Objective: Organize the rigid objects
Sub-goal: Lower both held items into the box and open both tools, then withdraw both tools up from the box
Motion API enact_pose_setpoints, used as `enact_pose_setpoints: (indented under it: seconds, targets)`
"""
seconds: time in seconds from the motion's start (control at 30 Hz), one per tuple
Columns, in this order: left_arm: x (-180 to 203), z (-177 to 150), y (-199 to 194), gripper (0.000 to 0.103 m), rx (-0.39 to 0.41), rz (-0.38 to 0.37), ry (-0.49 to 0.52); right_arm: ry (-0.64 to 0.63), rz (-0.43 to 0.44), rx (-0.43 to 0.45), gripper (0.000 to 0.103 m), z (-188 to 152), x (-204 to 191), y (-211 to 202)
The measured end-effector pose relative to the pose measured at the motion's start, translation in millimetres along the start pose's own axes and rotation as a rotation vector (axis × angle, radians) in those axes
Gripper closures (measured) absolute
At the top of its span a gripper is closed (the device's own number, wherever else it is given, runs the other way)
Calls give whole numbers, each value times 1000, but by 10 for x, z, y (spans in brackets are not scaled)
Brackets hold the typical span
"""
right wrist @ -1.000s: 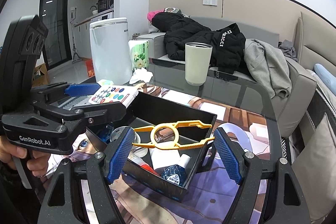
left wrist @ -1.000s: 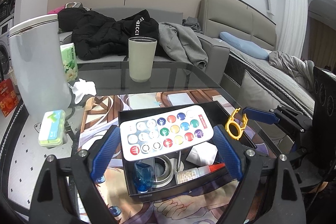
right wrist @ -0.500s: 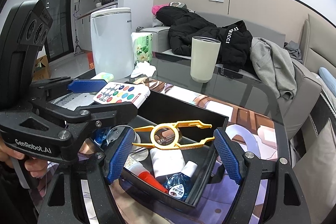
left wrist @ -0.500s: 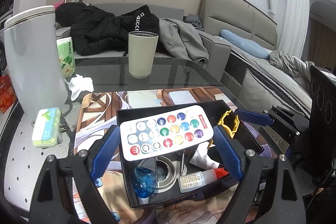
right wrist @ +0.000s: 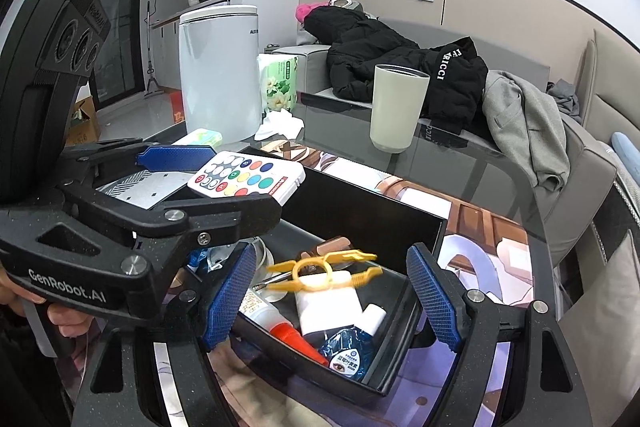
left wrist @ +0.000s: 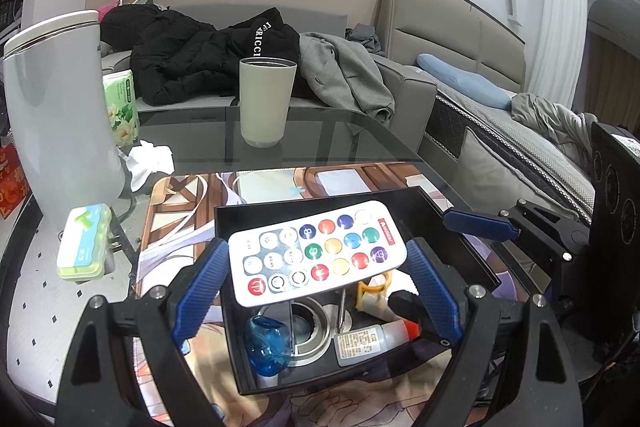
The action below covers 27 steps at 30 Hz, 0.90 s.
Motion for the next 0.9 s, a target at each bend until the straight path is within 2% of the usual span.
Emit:
enact_pose_setpoints:
  seconds: [0.6, 0.8, 0.9]
  targets:
    - [124, -73, -79, 13, -13, -8, 57, 30, -59, 0, 7, -130, 115, -201]
    - [106, -95, -185, 0, 8, 6, 62, 36, -68, 1, 5, -150, 127, -250]
    - [94, -105, -244, 0, 29, 18, 69, 38, -68, 4, 3, -157, 117, -276]
Point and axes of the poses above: each gripper's, at about its wrist camera, not at the fingertips, and y roughly the way its jaws point, x to its right, z to its top, the point moved 3 cm from there along y, roughly the way its jaws point, and after that the axes turned 13 degrees about -y, right-handed, at the moved point
